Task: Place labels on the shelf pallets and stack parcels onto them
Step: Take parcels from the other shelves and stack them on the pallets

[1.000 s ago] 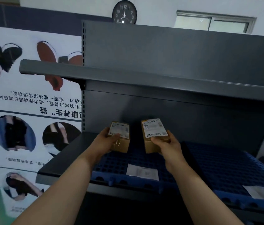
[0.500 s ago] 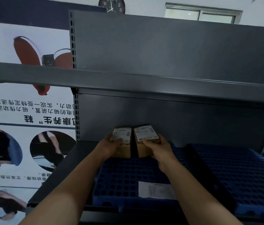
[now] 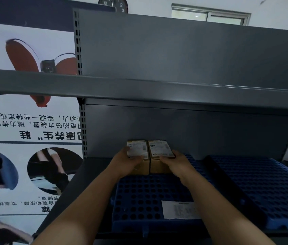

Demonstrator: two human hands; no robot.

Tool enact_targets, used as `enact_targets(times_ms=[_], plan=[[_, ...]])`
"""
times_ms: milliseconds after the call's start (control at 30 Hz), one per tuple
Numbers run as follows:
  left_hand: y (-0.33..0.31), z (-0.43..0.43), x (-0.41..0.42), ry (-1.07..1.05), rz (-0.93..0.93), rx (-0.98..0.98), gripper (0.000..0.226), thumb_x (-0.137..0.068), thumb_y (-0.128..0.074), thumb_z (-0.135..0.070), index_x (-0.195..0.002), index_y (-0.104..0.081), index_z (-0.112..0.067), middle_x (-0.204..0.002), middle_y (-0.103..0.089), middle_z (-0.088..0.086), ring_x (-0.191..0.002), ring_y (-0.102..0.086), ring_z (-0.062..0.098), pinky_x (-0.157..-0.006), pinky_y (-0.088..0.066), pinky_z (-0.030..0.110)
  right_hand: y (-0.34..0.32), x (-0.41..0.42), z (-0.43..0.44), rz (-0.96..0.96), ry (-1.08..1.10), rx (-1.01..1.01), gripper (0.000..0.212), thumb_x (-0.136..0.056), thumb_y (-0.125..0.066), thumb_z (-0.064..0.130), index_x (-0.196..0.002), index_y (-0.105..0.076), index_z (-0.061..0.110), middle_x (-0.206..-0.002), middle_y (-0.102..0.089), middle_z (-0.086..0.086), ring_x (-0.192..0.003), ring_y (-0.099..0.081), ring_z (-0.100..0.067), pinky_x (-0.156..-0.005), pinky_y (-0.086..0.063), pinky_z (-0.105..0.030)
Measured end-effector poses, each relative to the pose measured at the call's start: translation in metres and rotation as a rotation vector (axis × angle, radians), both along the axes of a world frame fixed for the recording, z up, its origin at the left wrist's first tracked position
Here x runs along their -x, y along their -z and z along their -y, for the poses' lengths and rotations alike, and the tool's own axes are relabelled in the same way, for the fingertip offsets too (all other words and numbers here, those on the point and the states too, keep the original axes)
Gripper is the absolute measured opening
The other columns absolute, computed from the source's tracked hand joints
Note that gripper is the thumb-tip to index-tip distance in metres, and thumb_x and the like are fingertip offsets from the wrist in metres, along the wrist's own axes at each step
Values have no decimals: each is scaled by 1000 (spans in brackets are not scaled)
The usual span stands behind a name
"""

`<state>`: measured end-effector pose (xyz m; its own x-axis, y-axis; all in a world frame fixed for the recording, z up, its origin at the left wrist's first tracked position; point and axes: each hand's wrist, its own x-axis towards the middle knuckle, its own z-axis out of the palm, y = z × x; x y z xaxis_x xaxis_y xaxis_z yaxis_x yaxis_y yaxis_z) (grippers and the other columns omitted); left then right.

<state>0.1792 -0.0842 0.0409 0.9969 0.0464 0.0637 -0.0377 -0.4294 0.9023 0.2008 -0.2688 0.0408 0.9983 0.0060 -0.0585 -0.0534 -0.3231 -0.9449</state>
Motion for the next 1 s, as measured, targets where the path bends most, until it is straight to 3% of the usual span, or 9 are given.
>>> enact_targets(times_ms=[100,267,433,533,633,767,867,1000], plan=[[1,-2,-3,4,5,-13,53,-91,-63,-31,-138,-44,-16,-134,-53,1,-101,-46,7,-86,-38,19,-2,1,0,-8,5,21,57,-91,-66,28,-141,-44,16,-137,-54,-5,-105,-53,-13,-86,-41,-18],[2,-2,-5,19,-16,-47,57,-90,-62,-36,-139,-42,-17,-130,-52,-6,-105,-47,8,-87,-39,19,-7,9,0,17,22,58,62,-91,-65,29,-145,-39,16,-141,-50,-6,-117,-52,-17,-91,-40,-18],[-5,-1,-4,-46,36,-292,88,-71,-51,-71,-145,-33,-27,-144,-44,8,-130,-42,29,-106,-40,44,-16,19,5,110,30,186,57,-93,-62,32,-144,-41,16,-140,-50,-4,-104,-46,-9,-89,-36,-16],[-15,8,5,-90,150,-457,68,-90,-47,-55,-146,-31,-22,-147,-37,10,-131,-37,31,-107,-36,46,-18,25,10,189,53,363,54,-95,-58,35,-143,-43,16,-139,-51,-5,-113,-50,-13,-93,-39,-18],[-22,23,14,-71,319,-562,61,-93,-44,-52,-143,-37,-18,-143,-43,7,-127,-41,27,-103,-38,44,-15,35,22,282,125,637,52,-94,-54,46,-137,-50,17,-136,-55,-8,-119,-52,-24,-103,-43,-37],[-21,49,33,53,436,-565,56,-94,-43,-50,-140,-44,-17,-134,-53,6,-118,-50,24,-98,-43,43,-8,66,47,421,229,856,45,-93,-55,43,-131,-57,19,-132,-59,-7,-124,-49,-28,-110,-32,-46],[-14,74,49,129,476,-608,56,-95,-41,-50,-139,-46,-17,-133,-55,6,-116,-52,25,-97,-44,43,-6,97,69,393,308,947,47,-94,-51,42,-136,-52,20,-137,-55,-4,-130,-44,-27,-114,-25,-47],[-4,115,74,239,503,-646,58,-96,-39,-50,-144,-38,-17,-143,-46,4,-128,-45,24,-105,-37,39,0,146,98,309,421,1032,50,-95,-52,42,-138,-50,17,-139,-53,-4,-132,-43,-27,-115,-23,-47]])
